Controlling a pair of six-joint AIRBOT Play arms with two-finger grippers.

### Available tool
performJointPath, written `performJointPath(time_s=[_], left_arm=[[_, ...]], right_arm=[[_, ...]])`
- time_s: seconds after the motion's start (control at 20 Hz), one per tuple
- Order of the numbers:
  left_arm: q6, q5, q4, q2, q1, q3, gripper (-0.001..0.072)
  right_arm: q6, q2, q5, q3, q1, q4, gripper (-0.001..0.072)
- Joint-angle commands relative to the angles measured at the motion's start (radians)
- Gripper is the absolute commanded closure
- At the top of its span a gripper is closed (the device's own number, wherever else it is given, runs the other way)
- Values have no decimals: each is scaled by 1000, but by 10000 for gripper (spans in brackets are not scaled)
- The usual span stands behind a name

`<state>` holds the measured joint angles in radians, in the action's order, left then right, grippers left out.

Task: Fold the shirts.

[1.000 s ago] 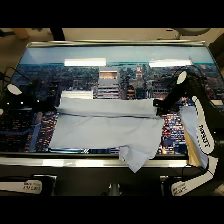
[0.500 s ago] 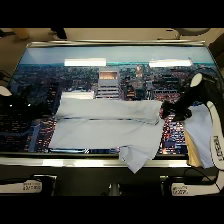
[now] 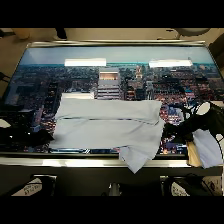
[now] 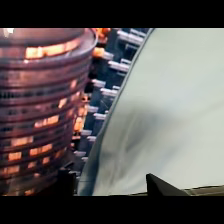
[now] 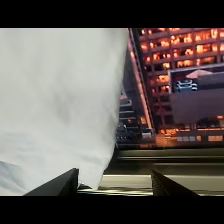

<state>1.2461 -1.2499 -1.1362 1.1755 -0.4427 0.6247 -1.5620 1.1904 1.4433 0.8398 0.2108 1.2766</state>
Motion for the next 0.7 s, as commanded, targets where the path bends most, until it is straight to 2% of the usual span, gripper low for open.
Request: performJointPath(time_s=[0.0, 0.1, 0.15, 0.3, 0.35, 0.45, 0.65], left_arm=[[-11, 74, 29, -13, 43, -78, 151], [12, 110, 30, -3, 74, -88, 170], [28, 128, 30, -3, 84, -89, 247], [47, 133, 33, -3, 101, -89, 656], [47, 133, 35, -6, 101, -89, 679], [47, 132, 37, -8, 101, -89, 679], [47, 103, 37, -11, 101, -89, 679]], right_arm=[[13, -24, -6, -36, 3, -8, 226], [16, -24, -2, -36, 3, -7, 225], [20, -24, 5, -36, 2, -8, 225], [41, -61, 32, -93, 2, -19, 222], [42, -92, 17, -146, 2, -39, 222], [50, -142, -32, -260, -26, -100, 222], [18, -157, -217, -406, -157, -175, 222]])
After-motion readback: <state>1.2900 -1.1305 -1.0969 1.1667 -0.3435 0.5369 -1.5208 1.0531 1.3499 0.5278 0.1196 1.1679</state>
